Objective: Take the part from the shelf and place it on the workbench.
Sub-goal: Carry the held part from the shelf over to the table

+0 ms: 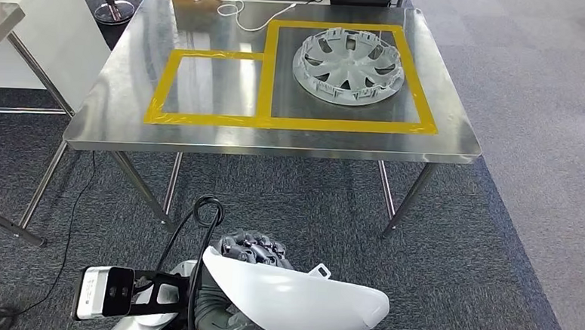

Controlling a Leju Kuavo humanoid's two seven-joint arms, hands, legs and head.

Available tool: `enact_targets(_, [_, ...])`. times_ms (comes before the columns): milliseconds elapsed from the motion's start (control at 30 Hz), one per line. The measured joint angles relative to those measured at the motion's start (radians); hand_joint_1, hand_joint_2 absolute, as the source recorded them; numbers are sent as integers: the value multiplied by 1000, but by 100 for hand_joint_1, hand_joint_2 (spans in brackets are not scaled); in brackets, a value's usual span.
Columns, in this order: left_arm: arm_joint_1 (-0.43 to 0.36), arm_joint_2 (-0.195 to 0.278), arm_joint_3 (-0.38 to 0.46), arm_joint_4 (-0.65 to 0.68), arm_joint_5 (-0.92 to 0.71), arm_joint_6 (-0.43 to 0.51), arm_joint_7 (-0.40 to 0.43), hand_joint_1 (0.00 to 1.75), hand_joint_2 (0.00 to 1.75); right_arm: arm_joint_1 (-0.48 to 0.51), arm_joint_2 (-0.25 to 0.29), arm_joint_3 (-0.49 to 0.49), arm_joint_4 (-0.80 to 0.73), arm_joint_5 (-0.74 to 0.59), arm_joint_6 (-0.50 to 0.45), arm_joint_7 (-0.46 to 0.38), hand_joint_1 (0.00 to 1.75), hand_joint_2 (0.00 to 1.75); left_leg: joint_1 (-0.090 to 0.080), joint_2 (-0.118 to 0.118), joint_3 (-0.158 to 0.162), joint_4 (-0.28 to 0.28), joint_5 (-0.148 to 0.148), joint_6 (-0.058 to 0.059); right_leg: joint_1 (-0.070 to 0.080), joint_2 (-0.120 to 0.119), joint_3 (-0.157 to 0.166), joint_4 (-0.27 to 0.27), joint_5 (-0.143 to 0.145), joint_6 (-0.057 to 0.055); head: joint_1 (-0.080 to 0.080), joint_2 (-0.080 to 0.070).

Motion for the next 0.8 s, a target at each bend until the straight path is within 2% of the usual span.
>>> enact_targets(67, [1, 2, 1, 1, -2, 0, 0, 175, 175, -1, -1, 0, 0, -2, -2, 5, 0, 0, -2, -1, 4, 10, -18, -14, 3, 0, 15, -69, 40, -13, -1, 0])
enact_targets(133, [4, 4, 2, 2, -3, 1, 1, 175, 175, -1, 0, 1, 0, -2, -3, 9, 0, 0, -3, -1, 7, 16, -28, -27, 6, 1, 19, -75, 33, -34, -2, 0])
enact_targets(200, [5, 5, 3, 2, -1, 4, 4, 175, 175, 0, 3, 3, 0, -1, -4, 15, 0, 0, -2, 4, 6, 40, -35, -36, 4, 0, 35, -80, 33, -50, -2, 0])
enact_targets(233, [4, 5, 4, 2, -1, 5, 5, 175, 175, 1, 5, 4, 0, -1, -3, 19, 0, 0, -1, 9, -9, 72, -43, -41, 3, -1, 45, -82, 29, -56, -4, 0])
enact_targets(267, [4, 5, 4, 4, 0, 7, 7, 175, 175, 1, 7, 5, 0, 0, -2, 22, 0, 0, 2, 15, -38, 123, -59, -46, 3, -2, 53, -84, 24, -61, -5, 0])
enact_targets(333, [6, 7, 5, 9, 0, 11, 11, 175, 175, 1, 8, 6, 0, 1, 0, 29, 0, 0, 7, 23, -117, 245, -103, -55, 5, -2, 64, -85, 11, -66, -8, 0])
enact_targets(367, [8, 7, 5, 12, 0, 14, 13, 175, 175, 1, 9, 7, 0, 3, 3, 34, 0, 0, 9, 25, -151, 286, -115, -58, 6, -2, 71, -85, 5, -66, -8, 0])
enact_targets(400, [10, 8, 5, 16, 0, 16, 15, 175, 175, 1, 11, 7, 0, 6, 7, 40, 0, 0, 10, 26, -170, 296, -106, -58, 6, -2, 80, -85, -2, -66, -8, 0])
enact_targets(433, [11, 9, 5, 19, 1, 18, 17, 175, 175, 1, 13, 8, 0, 9, 10, 47, 0, 0, 10, 27, -171, 270, -75, -55, 8, -2, 90, -85, -10, -65, -8, 0])
enact_targets(467, [11, 9, 5, 22, 1, 19, 19, 175, 175, 2, 15, 10, 0, 12, 13, 53, 0, 0, 9, 28, -158, 213, -27, -48, 9, -3, 102, -85, -18, -64, -8, 0])
enact_targets(500, [12, 9, 5, 24, 1, 21, 21, 175, 175, 3, 18, 11, 1, 14, 15, 58, 0, 0, 6, 30, -138, 150, 18, -38, 9, -3, 112, -87, -26, -63, -7, 0])
enact_targets(533, [12, 10, 5, 26, 2, 22, 23, 175, 175, 3, 22, 12, 1, 16, 16, 62, 0, 0, 0, 32, -123, 98, 44, -28, 9, -3, 120, -89, -31, -60, -5, 0])
enact_targets(567, [12, 10, 5, 27, 2, 24, 25, 175, 175, 3, 26, 14, 2, 16, 17, 65, 0, 0, -6, 34, -111, 58, 55, -17, 9, -4, 124, -93, -36, -55, -5, 0])
enact_targets(633, [13, 10, 5, 29, 2, 28, 27, 175, 175, 2, 31, 15, 2, 18, 19, 68, 0, 0, -13, 34, -101, 22, 47, -4, 9, -6, 133, -94, -32, -42, -6, 0])
enact_targets(700, [14, 9, 4, 30, 3, 32, 27, 175, 175, 3, 32, 15, 2, 19, 19, 68, 0, 0, -8, 31, -71, -9, 54, 4, 9, -9, 143, -84, -31, -32, -7, 0])
enact_targets(733, [13, 8, 4, 31, 3, 33, 27, 175, 175, 2, 32, 15, 2, 20, 19, 68, 0, 0, -5, 30, -55, -19, 54, 7, 8, -8, 138, -66, -41, -28, -5, 0])
enact_targets(800, [12, 5, 4, 33, 2, 33, 27, 175, 175, 0, 32, 16, 2, 20, 18, 66, 0, 0, -3, 29, -34, -29, 51, 11, 6, -5, 91, 19, -84, -21, -2, 0])
